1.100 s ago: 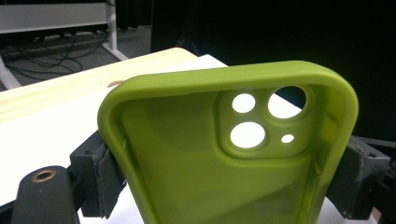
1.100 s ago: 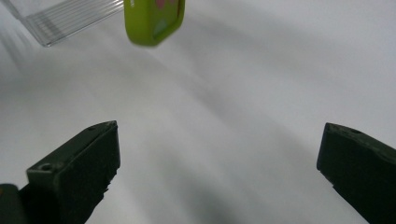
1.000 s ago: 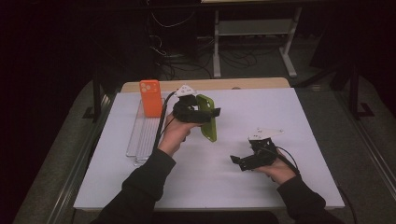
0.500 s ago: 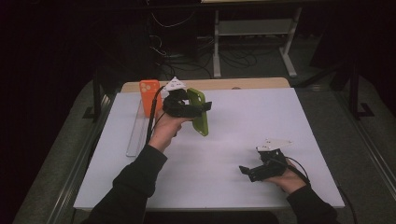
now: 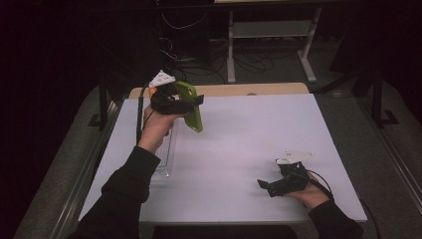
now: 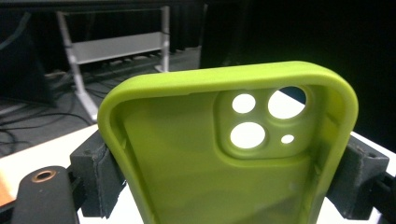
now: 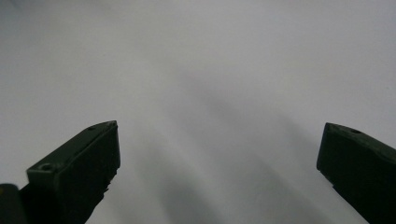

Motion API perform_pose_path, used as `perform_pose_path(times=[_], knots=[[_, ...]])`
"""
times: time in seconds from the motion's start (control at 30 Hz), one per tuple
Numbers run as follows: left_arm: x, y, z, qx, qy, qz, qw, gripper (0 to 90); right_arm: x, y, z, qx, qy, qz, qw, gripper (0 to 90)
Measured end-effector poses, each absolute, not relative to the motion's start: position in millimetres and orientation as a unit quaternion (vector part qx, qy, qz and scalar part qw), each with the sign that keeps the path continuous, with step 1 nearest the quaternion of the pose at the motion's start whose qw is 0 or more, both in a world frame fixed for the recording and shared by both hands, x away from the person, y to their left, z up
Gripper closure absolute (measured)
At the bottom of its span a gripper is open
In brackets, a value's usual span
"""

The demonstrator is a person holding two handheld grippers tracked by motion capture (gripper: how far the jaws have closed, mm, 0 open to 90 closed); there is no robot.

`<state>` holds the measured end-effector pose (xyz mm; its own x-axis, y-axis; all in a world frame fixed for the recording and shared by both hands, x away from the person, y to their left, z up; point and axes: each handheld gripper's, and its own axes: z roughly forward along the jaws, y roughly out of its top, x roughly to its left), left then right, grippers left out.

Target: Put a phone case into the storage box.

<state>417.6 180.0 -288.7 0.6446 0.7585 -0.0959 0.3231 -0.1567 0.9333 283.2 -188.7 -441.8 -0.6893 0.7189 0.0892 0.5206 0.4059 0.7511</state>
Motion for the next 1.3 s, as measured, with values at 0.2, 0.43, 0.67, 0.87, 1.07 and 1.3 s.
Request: perform_pose_path(times=[0.2, 0.43, 0.67, 0.87, 1.07, 1.3], knots=[[421.4, 202.6, -275.5, 0.720, 0.385, 0.243, 0.523, 14.0, 283.1, -189.5, -440.7, 0.373, 0.827, 0.401, 0.127, 0.0], [428.6, 228.5, -271.3, 0.699, 0.424, 0.285, 0.500, 14.0, 283.2, -188.9, -440.6, 0.376, 0.826, 0.401, 0.125, 0.0], [437.2, 242.7, -277.4, 0.674, 0.471, 0.318, 0.473, 13.9, 283.3, -188.2, -440.8, 0.372, 0.829, 0.397, 0.130, 0.0], [448.3, 246.3, -288.8, 0.656, 0.504, 0.338, 0.449, 13.9, 283.2, -188.3, -440.6, 0.373, 0.829, 0.397, 0.130, 0.0], [459.8, 244.2, -299.9, 0.654, 0.518, 0.353, 0.423, 13.8, 283.3, -188.4, -440.3, 0.376, 0.827, 0.398, 0.130, 0.0], [470.4, 238.7, -317.0, 0.645, 0.539, 0.368, 0.398, 13.8, 283.3, -188.6, -439.8, 0.375, 0.827, 0.398, 0.132, 0.0]])
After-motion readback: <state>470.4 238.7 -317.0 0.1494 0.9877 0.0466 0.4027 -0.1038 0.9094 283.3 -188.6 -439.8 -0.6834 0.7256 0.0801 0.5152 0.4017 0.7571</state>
